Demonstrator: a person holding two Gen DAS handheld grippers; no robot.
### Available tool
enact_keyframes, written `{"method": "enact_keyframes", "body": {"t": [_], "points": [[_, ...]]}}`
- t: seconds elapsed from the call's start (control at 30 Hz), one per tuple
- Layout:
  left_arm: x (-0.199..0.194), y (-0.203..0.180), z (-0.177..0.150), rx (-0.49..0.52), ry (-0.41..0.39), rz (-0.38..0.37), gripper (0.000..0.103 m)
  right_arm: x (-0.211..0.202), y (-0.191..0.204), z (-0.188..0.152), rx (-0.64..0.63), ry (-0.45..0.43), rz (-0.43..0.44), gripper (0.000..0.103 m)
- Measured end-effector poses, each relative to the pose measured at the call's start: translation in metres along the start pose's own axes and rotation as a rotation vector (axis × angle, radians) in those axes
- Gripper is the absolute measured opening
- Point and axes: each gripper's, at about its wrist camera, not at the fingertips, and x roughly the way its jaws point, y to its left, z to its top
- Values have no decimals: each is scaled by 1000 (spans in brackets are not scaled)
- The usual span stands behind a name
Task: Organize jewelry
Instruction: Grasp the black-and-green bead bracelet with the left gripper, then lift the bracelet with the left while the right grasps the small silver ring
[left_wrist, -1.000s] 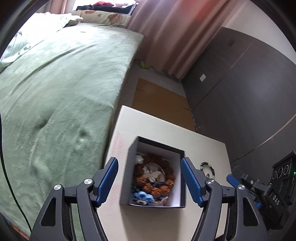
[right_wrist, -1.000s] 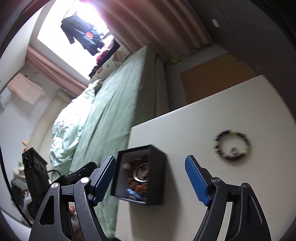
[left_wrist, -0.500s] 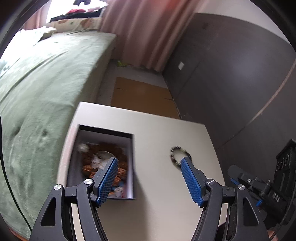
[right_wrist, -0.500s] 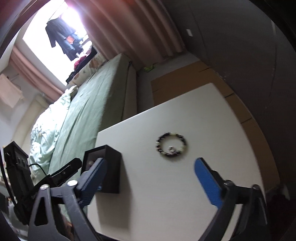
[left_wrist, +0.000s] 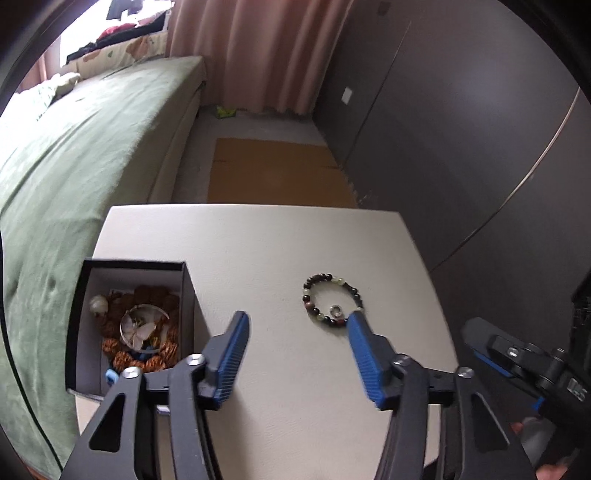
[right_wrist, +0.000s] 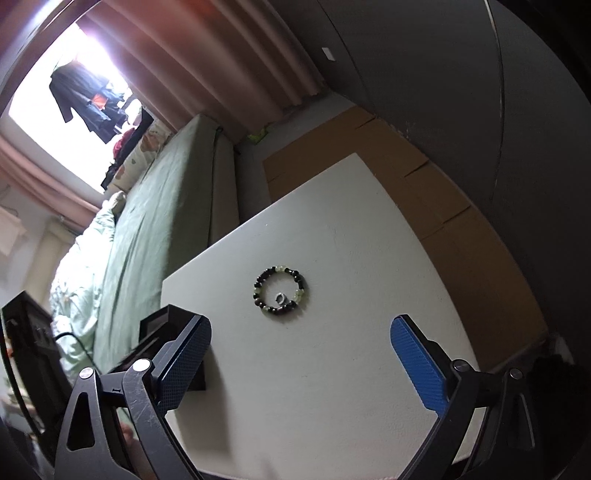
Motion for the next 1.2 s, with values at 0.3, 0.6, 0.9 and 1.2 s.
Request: {"method": "enact_keyframes", "body": {"t": [0.3, 0.6, 0.9, 1.2], "points": [[52, -16, 13, 2, 117, 66, 33, 3, -19, 14, 12, -10, -19, 81], [92, -25, 11, 18, 171, 132, 27, 23, -28, 28, 13, 30, -20, 81], [108, -34, 2, 42, 155, 210, 22, 36, -30, 38, 32, 61, -16, 81], [86, -19, -4, 0, 114, 110, 10, 47, -22, 37, -9, 95, -23, 81]]}}
